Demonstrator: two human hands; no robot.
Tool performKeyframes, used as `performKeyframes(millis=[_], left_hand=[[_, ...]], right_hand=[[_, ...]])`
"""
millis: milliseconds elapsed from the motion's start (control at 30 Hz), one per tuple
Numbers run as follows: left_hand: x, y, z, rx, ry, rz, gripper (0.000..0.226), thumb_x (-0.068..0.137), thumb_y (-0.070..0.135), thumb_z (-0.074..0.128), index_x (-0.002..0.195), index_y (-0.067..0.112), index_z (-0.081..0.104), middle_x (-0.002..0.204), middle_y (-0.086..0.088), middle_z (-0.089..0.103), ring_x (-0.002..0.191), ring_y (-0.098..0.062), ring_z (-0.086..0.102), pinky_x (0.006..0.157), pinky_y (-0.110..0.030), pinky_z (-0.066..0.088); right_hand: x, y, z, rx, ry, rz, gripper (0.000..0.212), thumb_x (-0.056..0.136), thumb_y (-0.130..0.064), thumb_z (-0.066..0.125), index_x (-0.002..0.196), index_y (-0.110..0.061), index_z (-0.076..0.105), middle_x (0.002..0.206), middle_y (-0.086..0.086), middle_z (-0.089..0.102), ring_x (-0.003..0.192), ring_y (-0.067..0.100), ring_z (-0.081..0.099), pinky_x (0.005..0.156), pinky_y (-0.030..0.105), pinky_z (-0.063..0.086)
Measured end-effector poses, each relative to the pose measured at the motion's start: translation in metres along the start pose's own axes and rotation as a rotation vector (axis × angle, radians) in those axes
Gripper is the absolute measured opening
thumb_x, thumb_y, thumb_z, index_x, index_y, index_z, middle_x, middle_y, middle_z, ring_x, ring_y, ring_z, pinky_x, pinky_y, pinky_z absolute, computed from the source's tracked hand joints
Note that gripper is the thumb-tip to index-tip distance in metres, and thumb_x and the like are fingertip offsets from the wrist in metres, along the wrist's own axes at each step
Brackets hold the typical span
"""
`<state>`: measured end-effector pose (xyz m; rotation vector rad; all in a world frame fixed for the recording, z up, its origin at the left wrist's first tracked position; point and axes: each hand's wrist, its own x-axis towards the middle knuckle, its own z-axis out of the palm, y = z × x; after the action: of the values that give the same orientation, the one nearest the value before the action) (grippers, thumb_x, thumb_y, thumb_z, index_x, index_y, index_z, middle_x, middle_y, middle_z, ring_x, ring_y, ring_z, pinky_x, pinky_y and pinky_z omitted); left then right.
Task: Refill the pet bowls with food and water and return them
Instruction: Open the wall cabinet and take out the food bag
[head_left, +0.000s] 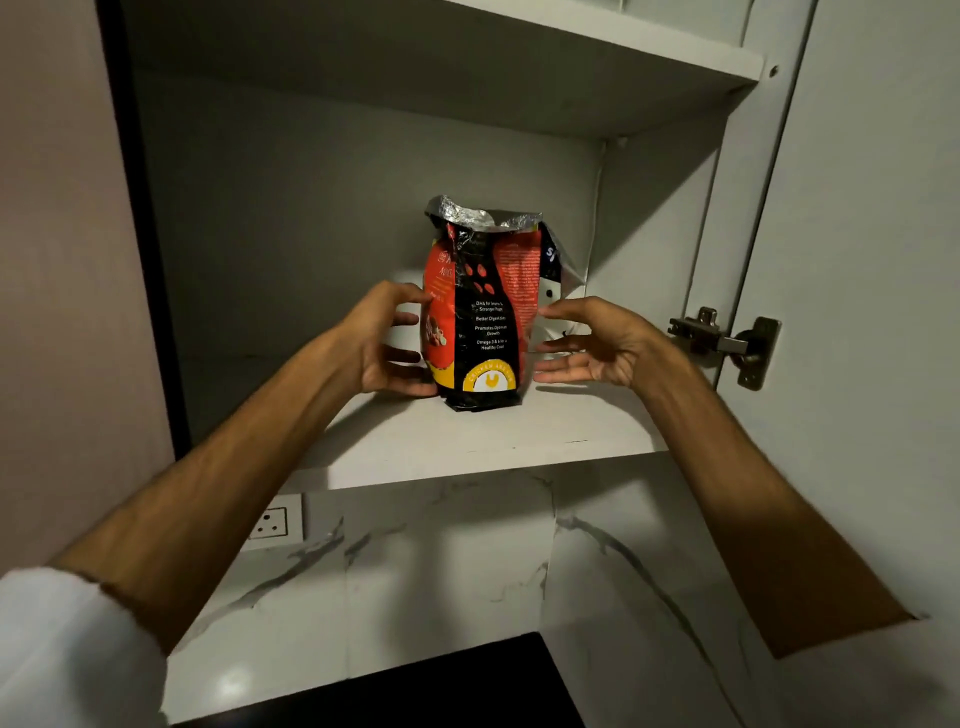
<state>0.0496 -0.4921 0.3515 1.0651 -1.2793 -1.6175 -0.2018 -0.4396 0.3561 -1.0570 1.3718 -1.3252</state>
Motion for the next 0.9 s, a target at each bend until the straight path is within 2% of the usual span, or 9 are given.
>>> performKeyframes(millis=[133,300,433,600,733,900], left_hand=[[0.011,0.005,0.0,-0.017,-0.034,-0.045,0.048,0.086,0.036,0.061,0.13,0.017,0.057,0.122,-0.028,0.063,0.11,-0.044,0.066,0.074,-0.056,0.062],[0.02,0.008,-0.002,-0.013,-0.056,-0.075,0.048,0.082,0.036,0.061,0.127,0.017,0.06,0.123,-0.031,0.063,0.11,-0.046,0.066,0.087,-0.059,0.059],[0.022,0.009,0.0,0.001,-0.045,-0.07,0.046,0.083,0.037,0.059,0.125,0.018,0.06,0.121,-0.032,0.061,0.106,-0.047,0.066,0.082,-0.056,0.06],[0.022,0.007,0.004,-0.001,-0.014,-0.051,0.041,0.085,0.037,0.058,0.122,0.019,0.06,0.119,-0.03,0.062,0.106,-0.045,0.066,0.077,-0.052,0.059],[0.021,0.006,0.009,0.002,0.018,-0.027,0.036,0.086,0.037,0.057,0.118,0.019,0.06,0.12,-0.028,0.062,0.106,-0.042,0.066,0.073,-0.049,0.057],[0.02,0.005,0.012,-0.01,0.041,0.006,0.037,0.087,0.035,0.058,0.119,0.019,0.06,0.121,-0.026,0.062,0.107,-0.041,0.066,0.083,-0.052,0.059]], right_hand=[[0.021,-0.006,-0.005,0.02,-0.104,0.041,0.075,0.077,-0.011,0.081,0.145,-0.015,0.048,0.134,0.033,0.058,0.114,0.055,0.066,0.087,0.067,0.057],[0.041,-0.007,-0.008,0.03,-0.181,0.062,0.082,0.08,-0.009,0.081,0.152,-0.017,0.043,0.141,0.032,0.057,0.114,0.057,0.065,0.092,0.072,0.051],[0.049,-0.006,-0.013,0.04,-0.217,0.036,0.078,0.079,-0.008,0.079,0.149,-0.016,0.045,0.137,0.031,0.06,0.116,0.056,0.065,0.093,0.071,0.051],[0.051,-0.005,-0.014,0.058,-0.225,0.0,0.075,0.076,-0.007,0.079,0.144,-0.013,0.05,0.129,0.029,0.067,0.112,0.051,0.069,0.085,0.066,0.058],[0.05,-0.003,-0.013,0.089,-0.214,-0.007,0.078,0.075,-0.005,0.08,0.146,-0.012,0.048,0.132,0.03,0.064,0.113,0.051,0.068,0.083,0.066,0.059],[0.047,-0.002,-0.012,0.102,-0.2,-0.019,0.078,0.074,-0.004,0.08,0.145,-0.009,0.048,0.129,0.029,0.067,0.111,0.05,0.07,0.084,0.066,0.058]])
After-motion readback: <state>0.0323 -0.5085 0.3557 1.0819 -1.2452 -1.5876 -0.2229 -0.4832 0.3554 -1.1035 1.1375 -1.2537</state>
